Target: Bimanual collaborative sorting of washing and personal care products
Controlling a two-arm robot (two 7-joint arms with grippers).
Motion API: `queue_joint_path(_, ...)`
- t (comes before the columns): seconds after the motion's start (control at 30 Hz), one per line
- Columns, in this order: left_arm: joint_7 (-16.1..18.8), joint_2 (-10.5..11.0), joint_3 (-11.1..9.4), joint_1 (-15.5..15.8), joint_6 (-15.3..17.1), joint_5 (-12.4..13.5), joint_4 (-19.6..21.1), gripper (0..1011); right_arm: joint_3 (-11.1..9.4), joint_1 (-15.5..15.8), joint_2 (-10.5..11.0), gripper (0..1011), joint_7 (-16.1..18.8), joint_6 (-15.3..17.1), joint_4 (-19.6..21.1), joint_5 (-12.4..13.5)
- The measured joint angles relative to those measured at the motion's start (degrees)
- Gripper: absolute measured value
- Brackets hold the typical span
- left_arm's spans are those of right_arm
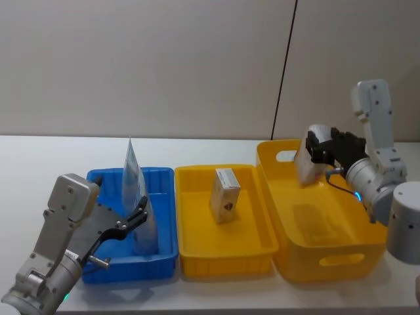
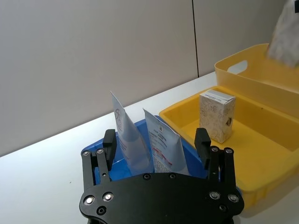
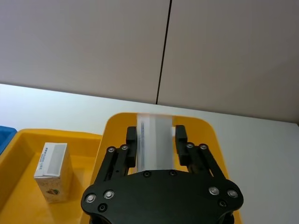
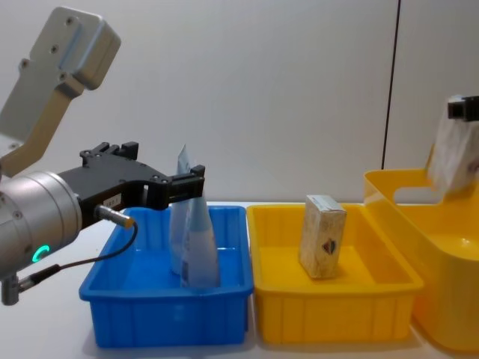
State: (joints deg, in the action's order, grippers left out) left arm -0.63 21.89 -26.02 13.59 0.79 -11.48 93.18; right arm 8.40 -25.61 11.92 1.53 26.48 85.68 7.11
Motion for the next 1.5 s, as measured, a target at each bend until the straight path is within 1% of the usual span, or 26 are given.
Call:
queue_joint_path(0.03, 0.00, 0.00, 0.00, 0.00, 0.00, 0.00, 0.00, 1001, -0.03, 0.00, -0.01, 502, 0.01, 0.02, 0.04, 0.01)
queue_joint_path(0.07, 0.00, 0.00, 0.00, 0.00, 0.00, -0.01, 0.00, 1001, -0.04, 0.01, -0.01, 518, 0.01, 0.04, 0.06, 0.02)
queue_joint_path(0.13, 0.00, 0.00, 0.00, 0.00, 0.00, 0.00, 0.00, 1001, -0.06, 0.01, -0.02, 606, 0.02, 0.06, 0.10, 0.03)
queue_joint_path(0.23, 0.00, 0.00, 0.00, 0.00, 0.00, 0.00, 0.00, 1001, -0.13, 0.03, -0.03, 663, 0.04, 0.12, 0.19, 0.05)
queue_joint_path(0.27, 0.00, 0.00, 0.00, 0.00, 0.00, -0.01, 0.00, 1001, -0.13, 0.04, -0.04, 725, 0.05, 0.13, 0.19, 0.06)
queue_joint_path(0.33, 0.00, 0.00, 0.00, 0.00, 0.00, 0.00, 0.00, 1001, -0.15, 0.05, -0.05, 769, 0.06, 0.14, 0.22, 0.06)
queue_joint_path(0.37, 0.00, -0.01, 0.00, 0.00, 0.00, 0.00, 0.00, 1001, -0.16, 0.06, -0.05, 825, 0.07, 0.16, 0.24, 0.06)
queue_joint_path(0.4, -0.02, -0.02, 0.00, 0.00, 0.01, 0.00, 0.00, 1001, -0.17, 0.06, -0.05, 845, 0.08, 0.16, 0.25, 0.06)
queue_joint_path(0.5, -0.16, -0.07, 0.03, 0.03, 0.07, -0.02, -0.07, 1001, -0.19, 0.08, -0.05, 948, 0.10, 0.18, 0.27, 0.06)
queue_joint_path(0.57, -0.45, -0.12, 0.06, 0.13, 0.26, -0.11, -0.19, 1001, -0.19, 0.08, -0.05, 962, 0.11, 0.18, 0.28, 0.06)
queue_joint_path(0.6, -0.59, -0.15, 0.07, 0.18, 0.37, -0.18, -0.25, 1001, -0.20, 0.08, -0.05, 992, 0.11, 0.19, 0.29, 0.06)
queue_joint_path(0.8, -1.97, -0.58, 0.06, 0.68, 1.27, -1.07, -0.89, 1001, -0.23, 0.09, -0.05, 1003, 0.11, 0.22, 0.34, 0.06)
queue_joint_path(1.07, -4.09, -1.68, -0.46, 1.62, 3.16, -2.32, -2.36, 1001, -0.25, 0.09, -0.05, 1003, 0.11, 0.27, 0.38, 0.06)
queue_joint_path(1.33, -5.37, -2.93, -1.24, 3.38, 4.17, -2.34, -5.06, 1001, -0.25, 0.08, -0.05, 1004, 0.10, 0.27, 0.37, 0.06)
queue_joint_path(1.5, -6.20, -3.87, -1.76, 5.00, 4.40, -1.89, -7.49, 1001, -0.26, 0.08, -0.04, 1003, 0.10, 0.26, 0.38, 0.05)
